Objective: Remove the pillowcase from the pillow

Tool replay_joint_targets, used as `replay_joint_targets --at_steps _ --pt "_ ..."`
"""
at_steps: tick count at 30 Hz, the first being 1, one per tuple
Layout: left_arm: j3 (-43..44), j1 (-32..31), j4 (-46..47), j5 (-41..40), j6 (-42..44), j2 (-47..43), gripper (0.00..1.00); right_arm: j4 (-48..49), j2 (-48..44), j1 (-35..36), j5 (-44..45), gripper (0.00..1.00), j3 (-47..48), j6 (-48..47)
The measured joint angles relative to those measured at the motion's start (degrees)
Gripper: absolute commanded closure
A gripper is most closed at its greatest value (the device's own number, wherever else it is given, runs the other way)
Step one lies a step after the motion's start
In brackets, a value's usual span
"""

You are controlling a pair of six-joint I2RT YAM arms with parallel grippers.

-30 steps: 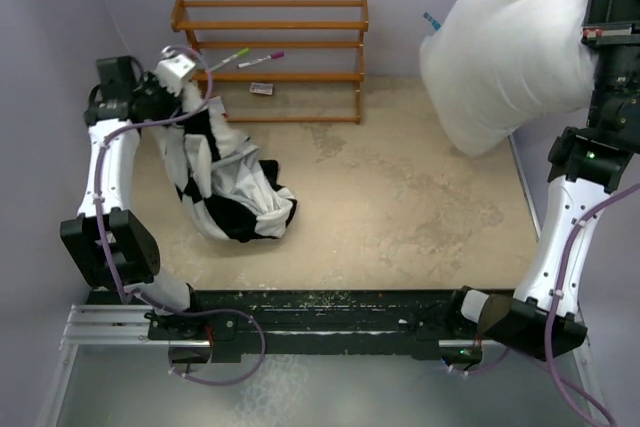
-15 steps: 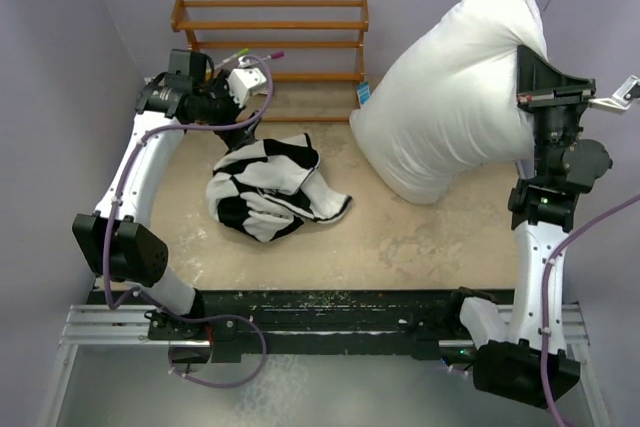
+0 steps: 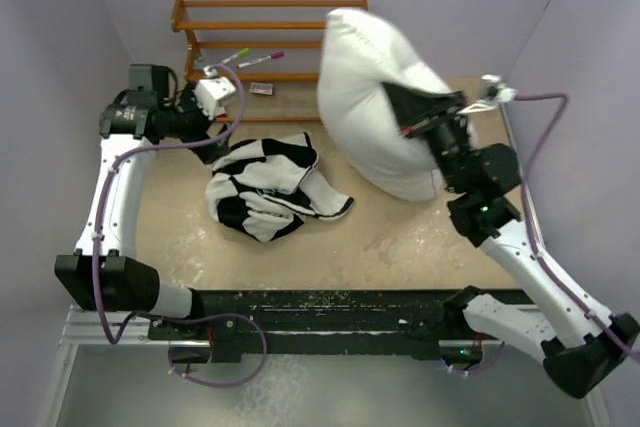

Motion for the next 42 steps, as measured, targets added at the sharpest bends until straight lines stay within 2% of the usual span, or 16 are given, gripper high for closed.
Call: replay_joint_targets --at_steps 4,7,10,13,16,18,21,23,26,33,42 --pt "1.8 11.4 0.7 2.8 -1.6 3.6 0.01 1.1 4.5 19.8 7.0 1.0 -2.6 -7.2" --pt "2.6 17.6 1.1 3.8 -1.7 5.8 0.01 1.8 11.6 31.0 11.6 1.0 -4.6 -9.5" --pt "2.6 20.7 0.9 4.6 -1.6 6.6 0.01 1.1 21.7 39.0 17.7 1.0 -3.7 -9.6" --pt "2.6 22.4 1.0 6.1 -1.6 6.5 0.01 -7.5 34.9 44.9 25.7 0.99 3.0 -6.7" --pt "2.6 23.9 1.0 7.1 -1.6 6.6 0.01 -16.9 44.8 47.1 31.7 0.88 12.9 -1.4" --pt "2.6 25.1 1.0 7.6 -1.6 6.6 0.01 -21.6 48.3 47.5 35.5 0.68 18.6 2.3" --pt "2.6 26.8 0.9 8.2 -1.4 6.6 0.01 -23.0 49.1 47.5 38.9 0.3 21.8 6.3" --pt "2.6 27.8 0.7 8.5 -1.4 6.6 0.01 -22.1 49.4 47.5 39.6 0.14 23.6 7.3" --pt "2.6 28.6 0.3 9.2 -1.2 6.6 0.01 -18.3 50.4 47.5 39.3 0.02 25.7 5.4" --pt "2.5 28.9 0.6 10.4 -1.7 6.6 0.01 -9.5 47.0 46.9 29.6 0.0 23.6 -6.4" --pt "2.3 28.9 5.0 11.1 -6.8 7.2 0.01 -7.8 31.2 44.8 15.8 0.0 17.8 -16.9"
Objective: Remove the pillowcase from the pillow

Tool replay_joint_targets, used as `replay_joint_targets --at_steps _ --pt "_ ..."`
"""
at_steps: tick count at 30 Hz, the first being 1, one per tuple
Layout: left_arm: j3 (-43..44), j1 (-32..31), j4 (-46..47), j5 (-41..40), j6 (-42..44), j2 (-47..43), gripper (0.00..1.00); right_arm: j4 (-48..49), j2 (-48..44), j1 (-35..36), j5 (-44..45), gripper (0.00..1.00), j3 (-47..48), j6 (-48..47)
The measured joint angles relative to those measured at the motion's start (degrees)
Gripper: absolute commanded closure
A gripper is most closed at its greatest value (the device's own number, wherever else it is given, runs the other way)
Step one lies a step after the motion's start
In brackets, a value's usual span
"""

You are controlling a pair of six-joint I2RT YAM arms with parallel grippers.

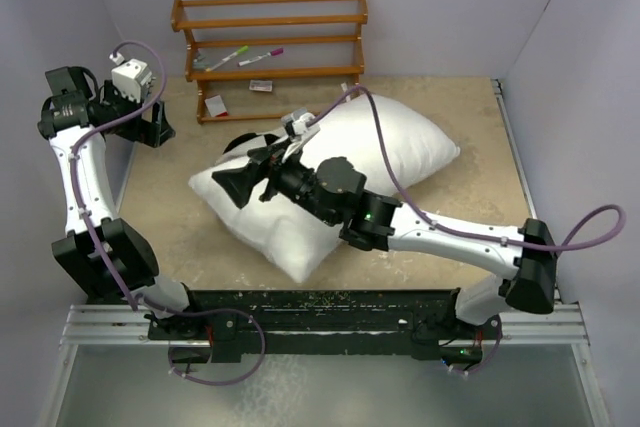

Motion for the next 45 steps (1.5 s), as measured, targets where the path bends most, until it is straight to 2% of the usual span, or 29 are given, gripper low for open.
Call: replay_joint_targets --at_steps 7,9,11,16,22,28,32,39,42,45 --pt "-3.3 0.0 5.9 0.0 -5.0 1.5 0.01 -5.2 -9.2 -2.6 -4.2 0.0 -2.3 -1.0" --pt "-5.6 0.0 8.1 0.0 -6.4 1.4 0.01 -7.6 -13.3 -6.9 -4.6 0.0 -4.9 -0.2" --pt "-9.2 0.0 11.1 0.0 -7.9 1.0 0.01 -11.4 -18.3 -14.7 -3.8 0.0 -8.5 0.9" --pt "-21.0 -0.4 21.0 0.3 -11.9 -2.4 0.01 -22.3 -27.4 -29.3 3.4 0.0 -14.6 1.1" --pt "-38.6 -4.7 37.9 -1.0 -17.6 -7.5 0.01 -30.9 -34.2 -35.3 15.1 0.01 -21.5 -2.1" --pt "-53.7 -10.3 52.9 -2.6 -22.2 -13.5 0.01 -27.6 -39.0 -40.9 31.7 0.01 -34.1 -4.3" --pt "-57.4 -10.9 56.6 -2.4 -23.6 -15.4 0.01 -22.2 -40.5 -45.0 39.4 0.0 -42.8 -4.5" --pt "-64.5 -10.9 57.8 -3.1 -23.2 -25.8 0.01 -19.3 -38.2 -51.1 41.6 0.0 -47.3 -3.8" --pt "-68.2 -10.9 59.3 -4.8 -24.4 -33.2 0.01 -19.3 -36.5 -52.0 41.2 0.0 -48.6 -3.1" --pt "-69.3 -10.9 59.4 -6.7 -24.9 -36.8 0.01 -18.8 -35.9 -52.0 40.2 0.0 -49.9 -3.6"
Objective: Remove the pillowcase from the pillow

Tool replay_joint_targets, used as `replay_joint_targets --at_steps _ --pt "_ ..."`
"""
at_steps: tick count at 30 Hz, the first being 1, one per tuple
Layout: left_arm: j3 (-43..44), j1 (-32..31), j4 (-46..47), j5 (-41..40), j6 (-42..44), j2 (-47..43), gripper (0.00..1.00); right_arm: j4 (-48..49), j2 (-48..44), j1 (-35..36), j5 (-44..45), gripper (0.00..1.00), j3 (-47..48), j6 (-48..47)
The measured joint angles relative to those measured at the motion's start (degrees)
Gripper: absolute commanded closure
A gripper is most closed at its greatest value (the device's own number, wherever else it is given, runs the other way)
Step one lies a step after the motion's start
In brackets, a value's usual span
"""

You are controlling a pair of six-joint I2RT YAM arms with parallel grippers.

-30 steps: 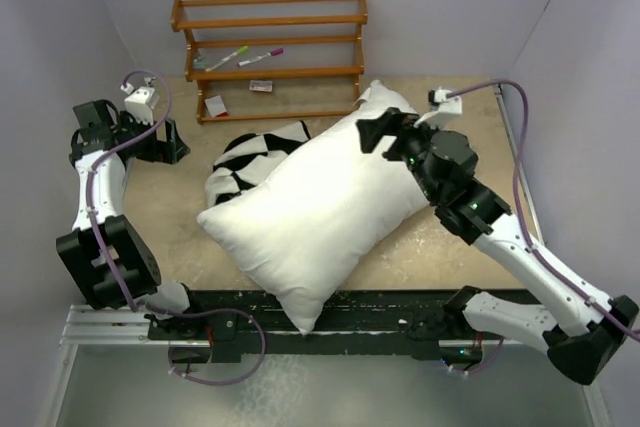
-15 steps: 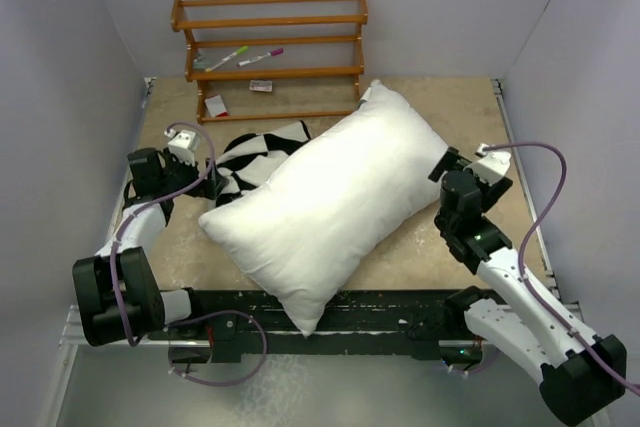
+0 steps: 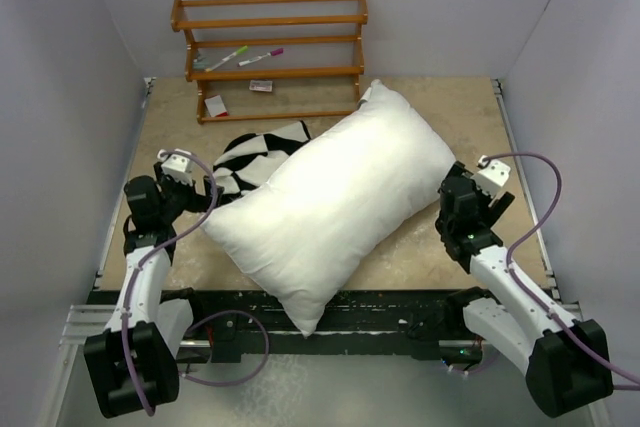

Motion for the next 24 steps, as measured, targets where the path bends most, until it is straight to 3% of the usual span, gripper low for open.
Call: replay_joint_targets --at_steps 9,16,24 --pt "-7.4 0.0 2.3 -9.7 -3.9 -3.5 0.01 0.7 0.0 0.1 -3.1 0.0 -0.5 -3.3" --pt "-14.0 0.0 5.3 -7.9 -3.8 -7.9 0.01 1.2 6.8 1.1 -3.9 0.0 -0.5 -5.9" --pt "-14.0 0.0 7.2 -6.8 -3.8 -8.7 0.01 3.2 4.3 2.1 -9.8 0.0 0.1 -9.3"
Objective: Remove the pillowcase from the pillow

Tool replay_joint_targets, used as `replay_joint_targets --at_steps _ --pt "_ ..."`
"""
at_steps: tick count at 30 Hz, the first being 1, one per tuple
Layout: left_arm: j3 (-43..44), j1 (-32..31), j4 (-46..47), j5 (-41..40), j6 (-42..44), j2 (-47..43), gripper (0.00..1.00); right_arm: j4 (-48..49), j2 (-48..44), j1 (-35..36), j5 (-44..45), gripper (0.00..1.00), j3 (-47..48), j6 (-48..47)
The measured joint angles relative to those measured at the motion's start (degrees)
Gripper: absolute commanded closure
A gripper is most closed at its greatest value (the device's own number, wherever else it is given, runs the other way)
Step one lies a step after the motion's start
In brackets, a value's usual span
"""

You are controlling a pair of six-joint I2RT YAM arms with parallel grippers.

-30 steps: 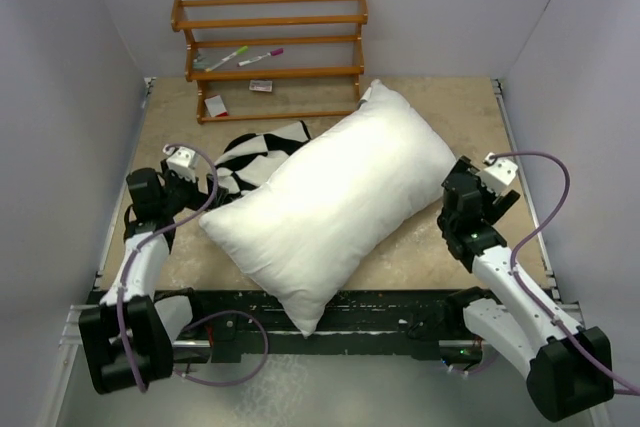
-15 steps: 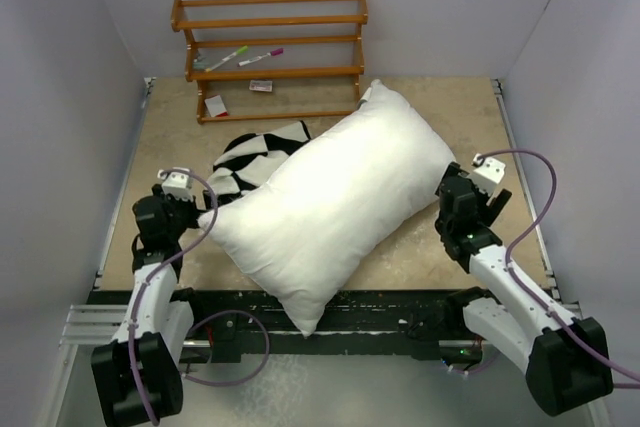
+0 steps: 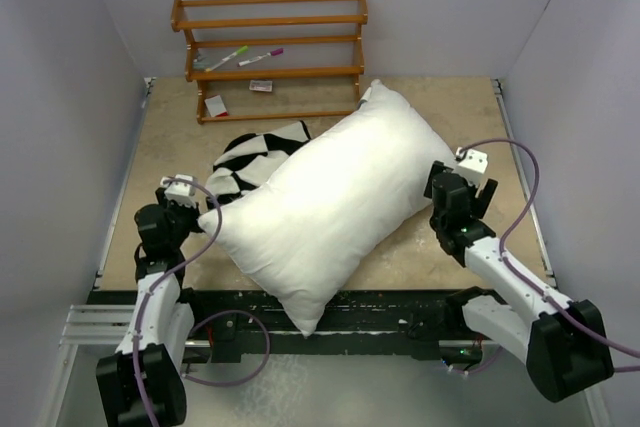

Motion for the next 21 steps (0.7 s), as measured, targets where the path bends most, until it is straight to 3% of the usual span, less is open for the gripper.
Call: replay_joint_targets --at_steps 5,7,13,17,21 --pt "-2.2 -0.1 0.1 0.3 0.1 -6.1 0.01 -4.1 4.9 1.1 6.6 0.0 3.2 5.3" --pt "-3.6 -0.3 0.0 0.2 0.1 -9.5 0.01 -3.8 2.9 2.3 9.7 0.0 0.9 6.1" --pt "-5.0 -0.4 -0.6 0.2 0.1 -14.3 0.01 2.3 -26.9 4.7 6.5 0.0 -15.4 -2.8" --pt "-5.5 -0.4 -0.7 0.2 0.1 -15.5 0.01 3.5 -32.6 4.8 8.0 0.0 -15.2 -4.0" --pt "-5.6 -0.4 -0.7 0.2 0.1 -15.4 0.01 4.8 -38.7 4.8 -1.7 0.0 -18.6 -9.3"
